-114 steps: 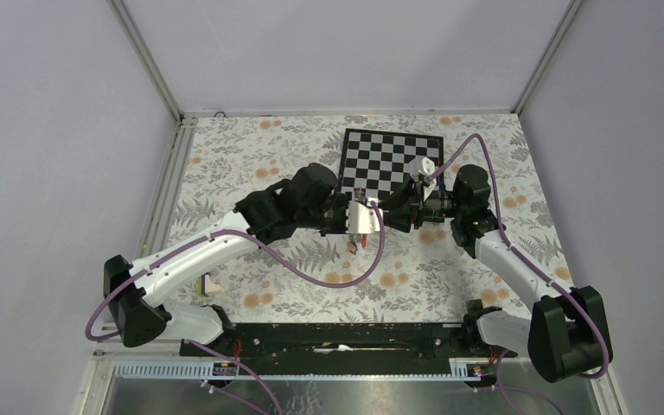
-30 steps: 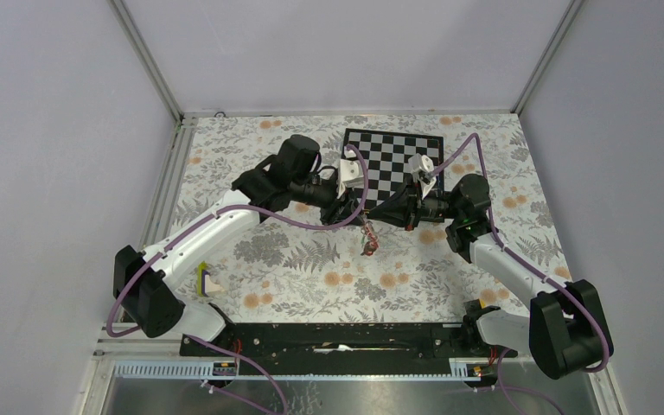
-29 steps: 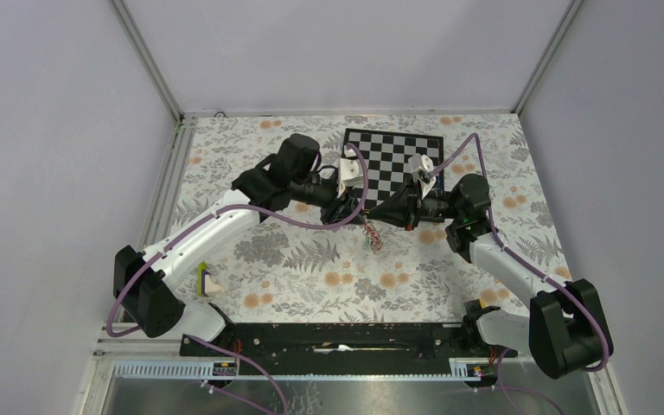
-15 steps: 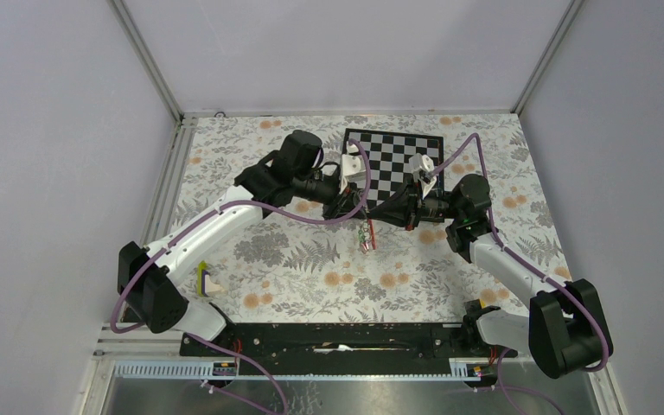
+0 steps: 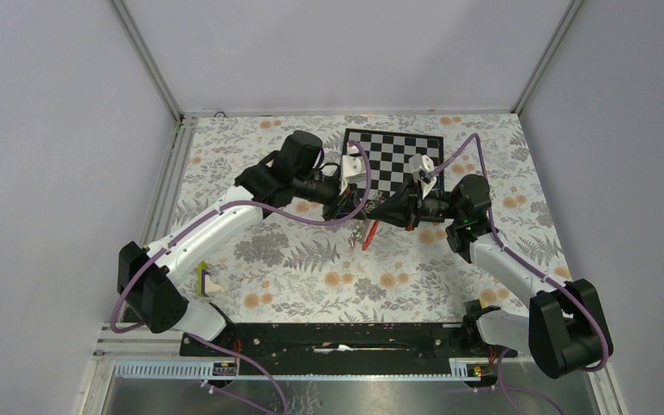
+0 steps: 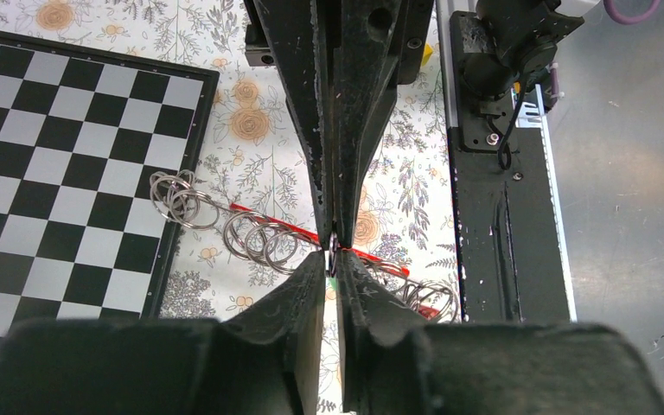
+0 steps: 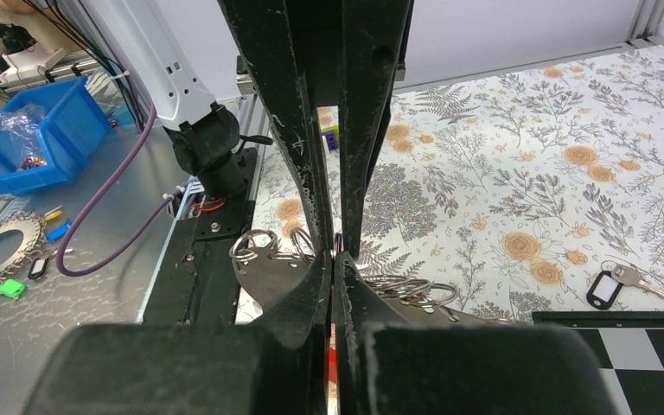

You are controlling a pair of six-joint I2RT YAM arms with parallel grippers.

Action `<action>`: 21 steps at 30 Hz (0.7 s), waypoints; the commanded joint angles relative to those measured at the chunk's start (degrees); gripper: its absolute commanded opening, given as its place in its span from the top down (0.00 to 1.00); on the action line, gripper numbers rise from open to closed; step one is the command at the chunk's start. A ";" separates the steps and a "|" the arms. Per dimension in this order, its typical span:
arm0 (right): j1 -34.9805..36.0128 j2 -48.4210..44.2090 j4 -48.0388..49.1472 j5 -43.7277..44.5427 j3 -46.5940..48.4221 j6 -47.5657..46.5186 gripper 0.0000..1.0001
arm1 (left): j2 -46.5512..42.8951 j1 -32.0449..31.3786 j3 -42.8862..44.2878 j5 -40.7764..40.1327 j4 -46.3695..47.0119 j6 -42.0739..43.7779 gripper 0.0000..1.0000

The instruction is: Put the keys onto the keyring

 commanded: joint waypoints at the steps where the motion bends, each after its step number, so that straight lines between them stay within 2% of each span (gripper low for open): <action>1: -0.37 -0.58 4.15 -0.62 0.53 0.39 1.00 | -0.29 0.37 1.85 -0.04 0.98 1.10 0.81; 6: -0.55 -0.68 4.15 -0.62 0.57 0.48 1.00 | -0.55 0.63 1.72 -0.39 0.99 1.38 0.79; 15: -0.66 -0.88 4.15 -0.62 0.35 0.34 1.00 | 0.12 0.75 1.90 0.22 0.80 1.55 1.00; 19: -0.85 -0.93 3.66 -0.53 0.17 -0.60 1.00 | 0.15 0.72 2.38 -0.60 -0.59 2.97 1.00; 21: -0.90 -1.06 2.29 -0.80 0.06 -2.87 0.96 | 0.02 0.57 2.94 -1.85 -2.06 4.50 1.00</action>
